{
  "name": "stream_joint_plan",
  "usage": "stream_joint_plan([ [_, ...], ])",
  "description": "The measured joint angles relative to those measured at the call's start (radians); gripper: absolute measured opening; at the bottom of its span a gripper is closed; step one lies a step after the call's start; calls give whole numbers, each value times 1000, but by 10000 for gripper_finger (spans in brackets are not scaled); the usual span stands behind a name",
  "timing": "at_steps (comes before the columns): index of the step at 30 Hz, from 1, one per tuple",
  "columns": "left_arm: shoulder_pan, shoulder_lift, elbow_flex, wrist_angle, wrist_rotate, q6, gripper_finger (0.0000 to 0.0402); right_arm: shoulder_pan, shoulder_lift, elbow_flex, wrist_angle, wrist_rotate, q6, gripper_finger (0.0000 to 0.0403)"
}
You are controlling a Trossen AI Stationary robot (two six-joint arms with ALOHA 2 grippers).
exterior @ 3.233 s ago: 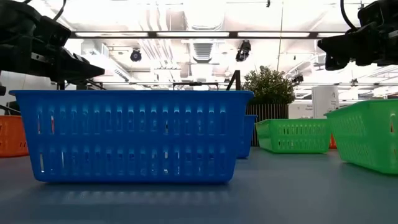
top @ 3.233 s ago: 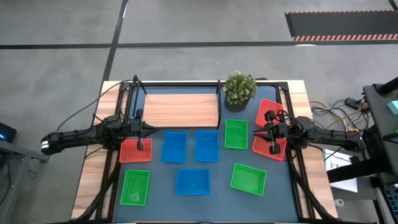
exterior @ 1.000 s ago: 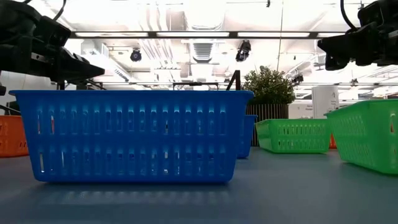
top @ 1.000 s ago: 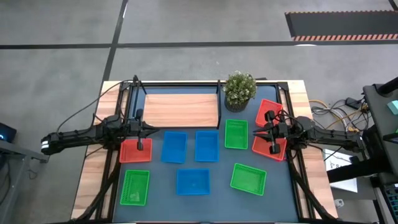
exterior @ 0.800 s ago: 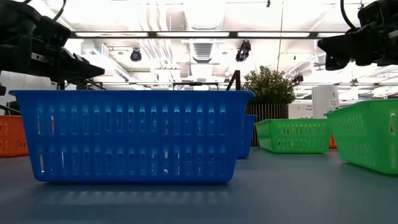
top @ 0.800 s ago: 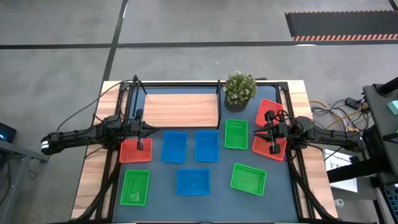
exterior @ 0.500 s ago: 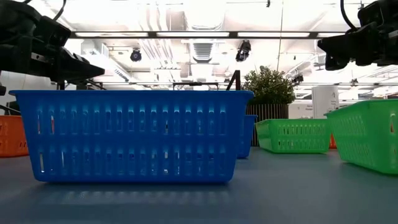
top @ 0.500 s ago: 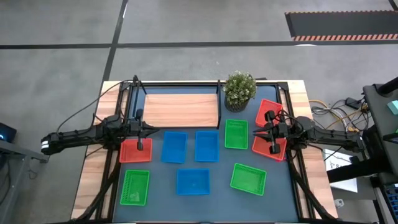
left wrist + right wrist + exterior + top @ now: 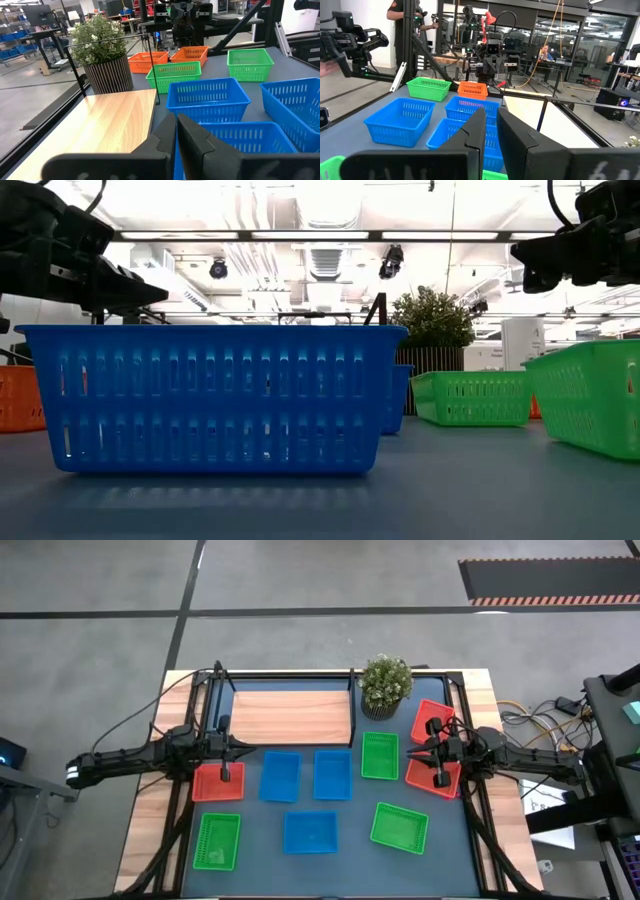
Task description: Stack baskets on shelf by color
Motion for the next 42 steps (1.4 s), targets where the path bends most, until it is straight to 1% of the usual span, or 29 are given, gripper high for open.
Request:
stream_joint_plan([
  [5,0,0,0,12,0,-1,0,0,0,0,0,0,0,38],
  [11,0,0,0,113,0,-1,0,0,0,0,13,0,0,38],
  [12,0,0,0,131,0,-1,0,0,0,0,16,-1,25,38],
  [15,0,0,0,207,1,-1,0,3,0,0,13,3,255,38],
  [17,0,1,0,263,1,-1,0,2,0,0,33,26,323,38],
  [19,0,1,-2,319,1,-1,0,2,0,0,51,51,325,38],
  [23,0,1,-2,431,4,-23,0,2,0,0,108,55,328,38],
  [30,0,22,-7,435,8,-87,0,2,0,0,180,57,322,38],
  [33,0,37,-7,441,9,-154,0,3,12,0,241,149,250,38],
  [35,0,43,-7,436,9,-182,0,4,31,0,288,186,223,38],
  [42,0,73,-7,447,10,-188,0,7,154,0,516,174,116,38],
])
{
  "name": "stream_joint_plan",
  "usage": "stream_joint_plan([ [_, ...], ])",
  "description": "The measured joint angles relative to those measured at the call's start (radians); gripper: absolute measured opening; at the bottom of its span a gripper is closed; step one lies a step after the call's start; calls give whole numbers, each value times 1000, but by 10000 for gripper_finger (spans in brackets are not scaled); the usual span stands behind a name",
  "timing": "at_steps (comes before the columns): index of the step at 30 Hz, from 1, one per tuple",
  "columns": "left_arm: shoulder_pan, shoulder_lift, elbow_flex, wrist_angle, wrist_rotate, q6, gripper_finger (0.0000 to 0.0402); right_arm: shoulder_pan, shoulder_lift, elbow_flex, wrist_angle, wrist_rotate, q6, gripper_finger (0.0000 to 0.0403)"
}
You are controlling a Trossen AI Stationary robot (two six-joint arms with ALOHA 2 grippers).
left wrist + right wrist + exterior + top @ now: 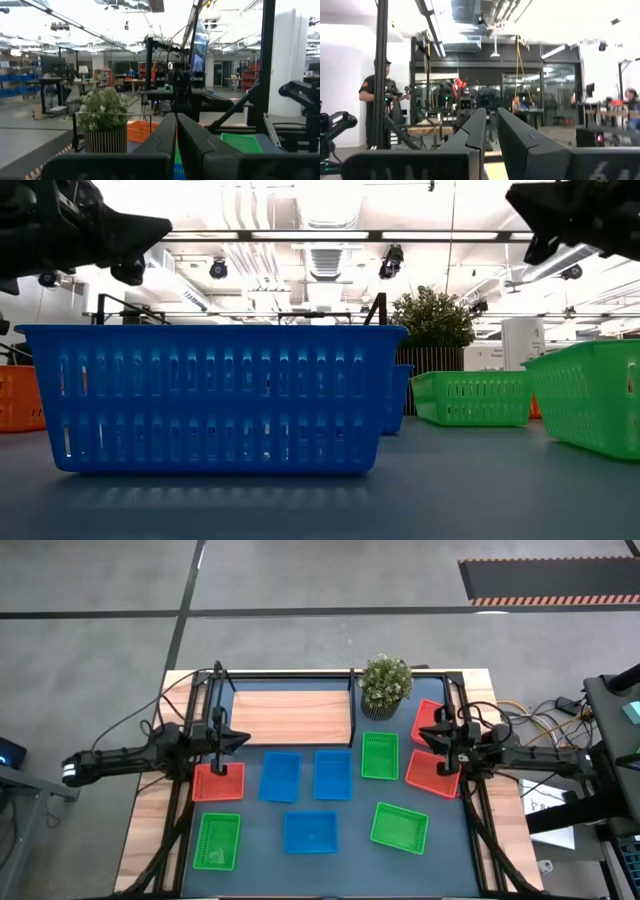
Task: Stack baskets on shelf by color
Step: Put the top left blue bin on the shelf
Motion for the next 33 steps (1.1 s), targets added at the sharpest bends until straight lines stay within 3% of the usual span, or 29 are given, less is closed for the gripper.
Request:
stream_joint_plan([
  [10,0,3,0,57,0,3,0,2,259,0,314,-78,-41,38],
  [16,1,4,2,91,0,3,0,63,410,33,428,-73,-85,38],
  [22,0,5,2,143,0,-28,0,151,573,163,432,-64,-148,38],
  [30,0,0,2,186,0,-49,0,278,818,374,374,119,-233,38],
  [33,0,2,2,186,1,-49,0,301,898,483,251,169,-235,38],
])
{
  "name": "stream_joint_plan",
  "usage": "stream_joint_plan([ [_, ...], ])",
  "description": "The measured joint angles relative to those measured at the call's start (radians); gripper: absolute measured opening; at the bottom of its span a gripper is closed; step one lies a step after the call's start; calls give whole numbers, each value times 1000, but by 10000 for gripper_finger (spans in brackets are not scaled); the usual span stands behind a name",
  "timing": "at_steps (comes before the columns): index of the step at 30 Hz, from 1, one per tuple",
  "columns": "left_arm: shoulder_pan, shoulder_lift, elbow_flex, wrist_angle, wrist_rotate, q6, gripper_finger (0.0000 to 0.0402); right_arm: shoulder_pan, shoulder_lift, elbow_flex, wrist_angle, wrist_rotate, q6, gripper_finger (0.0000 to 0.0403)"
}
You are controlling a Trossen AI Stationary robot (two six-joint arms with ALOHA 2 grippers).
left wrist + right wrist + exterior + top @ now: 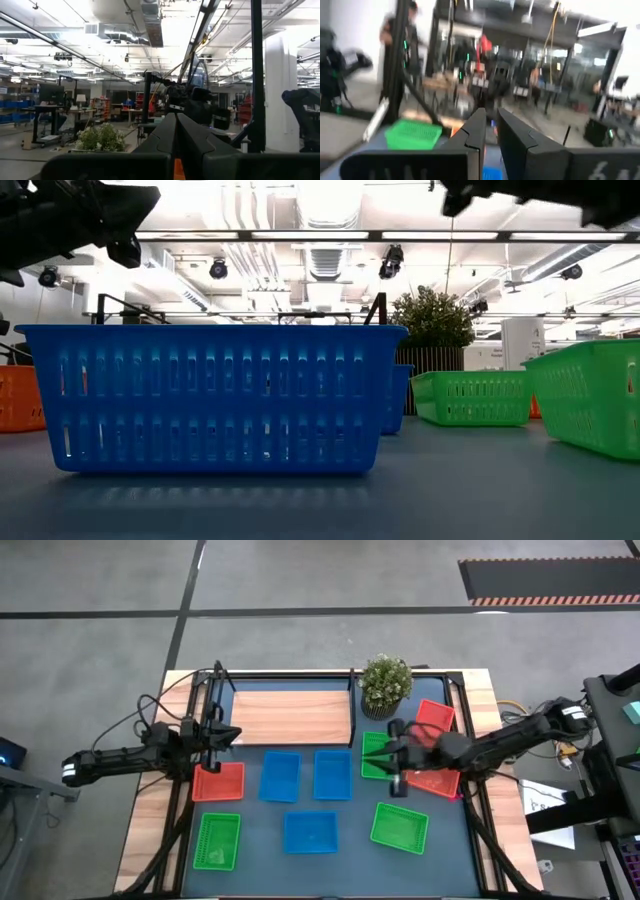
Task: Stack baskets on shelf by color
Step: Put the top left blue bin on the shelf
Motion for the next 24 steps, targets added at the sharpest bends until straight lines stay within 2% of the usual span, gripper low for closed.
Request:
stream_joint_plan([
  [13,0,2,0,-5,0,0,0,7,292,551,-715,7,-8,38],
  [18,0,6,0,-5,0,0,0,7,422,724,-897,7,-30,38],
  [24,0,8,0,-8,0,0,0,10,555,889,-1008,4,-63,38],
])
